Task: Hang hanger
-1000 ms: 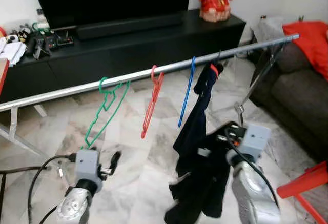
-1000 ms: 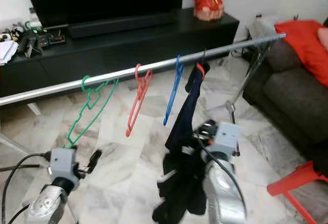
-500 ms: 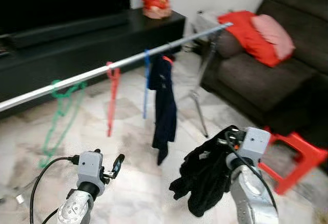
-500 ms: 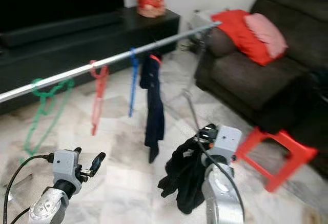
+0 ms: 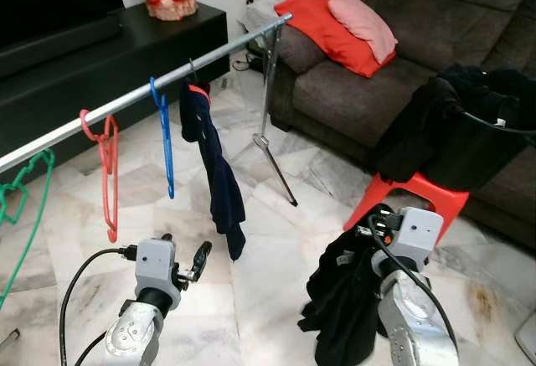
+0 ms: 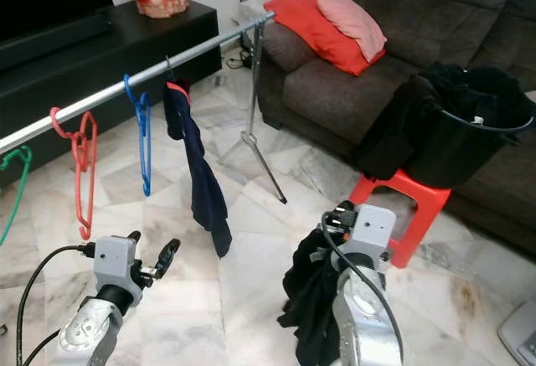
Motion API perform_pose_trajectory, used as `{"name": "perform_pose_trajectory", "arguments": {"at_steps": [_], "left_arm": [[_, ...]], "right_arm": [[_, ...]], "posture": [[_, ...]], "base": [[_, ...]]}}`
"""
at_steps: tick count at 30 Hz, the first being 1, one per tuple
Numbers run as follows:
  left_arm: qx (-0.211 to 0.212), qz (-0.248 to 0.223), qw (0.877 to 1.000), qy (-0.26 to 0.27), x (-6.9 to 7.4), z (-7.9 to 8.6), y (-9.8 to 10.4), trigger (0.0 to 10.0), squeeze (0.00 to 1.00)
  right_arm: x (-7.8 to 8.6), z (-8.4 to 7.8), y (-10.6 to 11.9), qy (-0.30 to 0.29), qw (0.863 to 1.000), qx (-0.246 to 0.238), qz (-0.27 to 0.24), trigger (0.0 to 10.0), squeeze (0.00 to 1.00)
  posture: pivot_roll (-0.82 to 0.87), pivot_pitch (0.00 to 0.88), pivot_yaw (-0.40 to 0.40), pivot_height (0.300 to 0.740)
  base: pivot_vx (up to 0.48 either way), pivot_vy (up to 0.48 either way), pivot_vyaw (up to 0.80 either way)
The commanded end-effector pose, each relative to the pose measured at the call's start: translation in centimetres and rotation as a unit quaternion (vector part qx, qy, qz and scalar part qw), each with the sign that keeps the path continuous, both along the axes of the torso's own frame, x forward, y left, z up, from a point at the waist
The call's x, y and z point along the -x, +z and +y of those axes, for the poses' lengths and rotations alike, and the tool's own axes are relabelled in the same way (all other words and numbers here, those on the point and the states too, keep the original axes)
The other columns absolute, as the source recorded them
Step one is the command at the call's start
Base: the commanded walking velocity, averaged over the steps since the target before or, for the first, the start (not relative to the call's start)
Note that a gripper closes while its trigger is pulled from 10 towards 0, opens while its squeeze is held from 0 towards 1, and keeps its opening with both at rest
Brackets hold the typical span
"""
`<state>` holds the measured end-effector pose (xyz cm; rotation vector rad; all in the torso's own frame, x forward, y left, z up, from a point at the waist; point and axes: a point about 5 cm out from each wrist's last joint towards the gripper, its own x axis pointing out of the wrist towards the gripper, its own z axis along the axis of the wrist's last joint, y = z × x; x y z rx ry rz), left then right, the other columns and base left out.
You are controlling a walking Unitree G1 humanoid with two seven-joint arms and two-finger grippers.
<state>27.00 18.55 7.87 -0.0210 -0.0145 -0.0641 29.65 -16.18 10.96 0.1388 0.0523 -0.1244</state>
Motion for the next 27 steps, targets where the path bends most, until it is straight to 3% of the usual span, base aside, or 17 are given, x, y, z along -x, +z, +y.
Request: {"name": "perform_pose_trajectory", "arguments": {"at_steps": [1, 7, 27], "left_arm": [[0.017, -0.011, 0.999, 0.038, -0.2, 1.0, 0.7, 10.0, 0.00], [0.017, -0.011, 0.999, 0.032, -0.4, 0.9, 0.9, 10.0, 0.00], [0.014, -0.012, 0.999, 0.028, -0.5, 0.7, 0.9, 10.0, 0.00]], "right_arm": [[0.0, 0.0, -0.3, 0.007, 1.000, 0.004, -0.001, 10.0, 0.00], [0.4, -1.0, -1.6, -0.002, 1.000, 0.021, 0.021, 10.0, 0.00], [0.3, -0.4, -1.5, 0.010, 1.000, 0.017, 0.008, 10.0, 0.00]], "posture": [[0.03, 0.133, -0.013, 0.740], [0.03, 0.132, -0.011, 0.740], [0.03, 0.129, -0.014, 0.740]], "base": [[0.247, 0.000, 0.00], [0.248, 0.000, 0.00], [0.340, 0.000, 0.00]]}}
